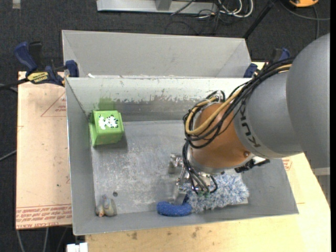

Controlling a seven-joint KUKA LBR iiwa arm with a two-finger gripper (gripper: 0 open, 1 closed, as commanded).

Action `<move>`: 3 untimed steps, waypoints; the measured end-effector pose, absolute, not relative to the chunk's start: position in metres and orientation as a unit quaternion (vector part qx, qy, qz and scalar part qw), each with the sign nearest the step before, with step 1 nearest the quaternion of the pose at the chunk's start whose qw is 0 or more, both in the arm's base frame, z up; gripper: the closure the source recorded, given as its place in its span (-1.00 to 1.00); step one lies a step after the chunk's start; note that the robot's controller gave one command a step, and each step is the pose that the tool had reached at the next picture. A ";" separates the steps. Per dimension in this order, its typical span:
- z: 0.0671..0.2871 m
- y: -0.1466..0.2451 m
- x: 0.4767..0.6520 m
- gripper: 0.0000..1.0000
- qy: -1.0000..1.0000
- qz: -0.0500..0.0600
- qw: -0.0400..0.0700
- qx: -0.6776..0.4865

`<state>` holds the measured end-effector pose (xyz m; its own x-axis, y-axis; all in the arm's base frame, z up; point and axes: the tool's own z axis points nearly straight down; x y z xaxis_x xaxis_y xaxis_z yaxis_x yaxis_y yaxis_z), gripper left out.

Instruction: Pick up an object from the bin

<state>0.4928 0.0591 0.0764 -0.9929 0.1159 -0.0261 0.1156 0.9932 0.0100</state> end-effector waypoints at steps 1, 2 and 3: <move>0.074 0.048 0.489 -1.00 0.982 0.003 0.008 0.186; 0.074 0.026 0.494 -1.00 0.995 0.004 0.011 0.097; 0.074 -0.007 0.490 -1.00 0.992 0.004 0.013 0.128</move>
Offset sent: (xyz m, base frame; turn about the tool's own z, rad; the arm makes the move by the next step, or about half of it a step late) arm -0.0043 -0.0444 -0.0064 0.0557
